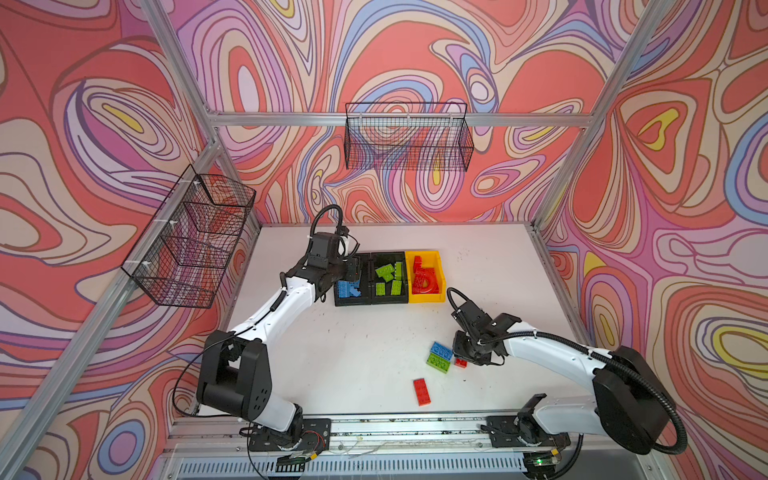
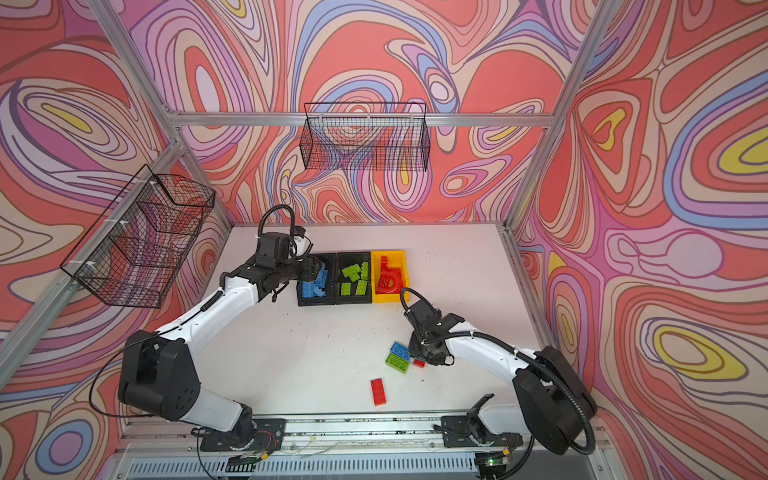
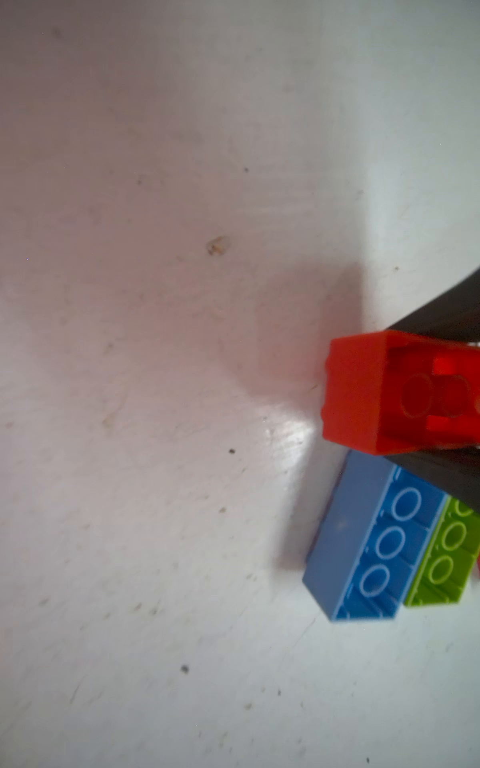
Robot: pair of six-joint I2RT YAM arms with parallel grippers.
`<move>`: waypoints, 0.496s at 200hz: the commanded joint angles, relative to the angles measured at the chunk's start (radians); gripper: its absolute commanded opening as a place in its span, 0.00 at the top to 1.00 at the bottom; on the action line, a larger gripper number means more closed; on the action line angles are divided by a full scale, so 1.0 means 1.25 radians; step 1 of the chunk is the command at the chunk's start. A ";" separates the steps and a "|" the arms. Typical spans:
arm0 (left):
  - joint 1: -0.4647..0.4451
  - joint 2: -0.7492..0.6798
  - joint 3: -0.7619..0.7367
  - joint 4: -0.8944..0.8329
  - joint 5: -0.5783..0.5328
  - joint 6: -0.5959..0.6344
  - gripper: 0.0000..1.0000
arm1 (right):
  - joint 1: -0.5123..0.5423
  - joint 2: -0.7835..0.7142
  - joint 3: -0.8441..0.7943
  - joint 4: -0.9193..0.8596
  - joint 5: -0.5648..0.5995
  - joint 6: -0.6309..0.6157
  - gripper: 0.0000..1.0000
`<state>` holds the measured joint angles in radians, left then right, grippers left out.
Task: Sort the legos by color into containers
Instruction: 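Drop the red brick into the yellow bin while the left gripper reaches out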
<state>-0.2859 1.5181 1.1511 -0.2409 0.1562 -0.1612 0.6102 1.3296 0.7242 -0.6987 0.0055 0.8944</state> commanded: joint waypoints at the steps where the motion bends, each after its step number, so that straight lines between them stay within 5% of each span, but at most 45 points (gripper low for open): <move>1: 0.005 -0.009 -0.009 0.015 -0.001 -0.001 0.43 | 0.001 -0.001 0.072 -0.017 0.054 -0.020 0.66; 59: 0.005 -0.052 -0.010 -0.012 -0.020 -0.003 0.43 | -0.093 0.077 0.224 0.047 0.043 -0.158 0.69; 99: -0.037 -0.141 -0.078 -0.092 -0.038 0.004 0.40 | -0.150 0.270 0.417 0.144 -0.004 -0.278 0.69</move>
<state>-0.2909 1.4204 1.1091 -0.2665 0.1448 -0.1654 0.4541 1.5475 1.1145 -0.6174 0.0349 0.6670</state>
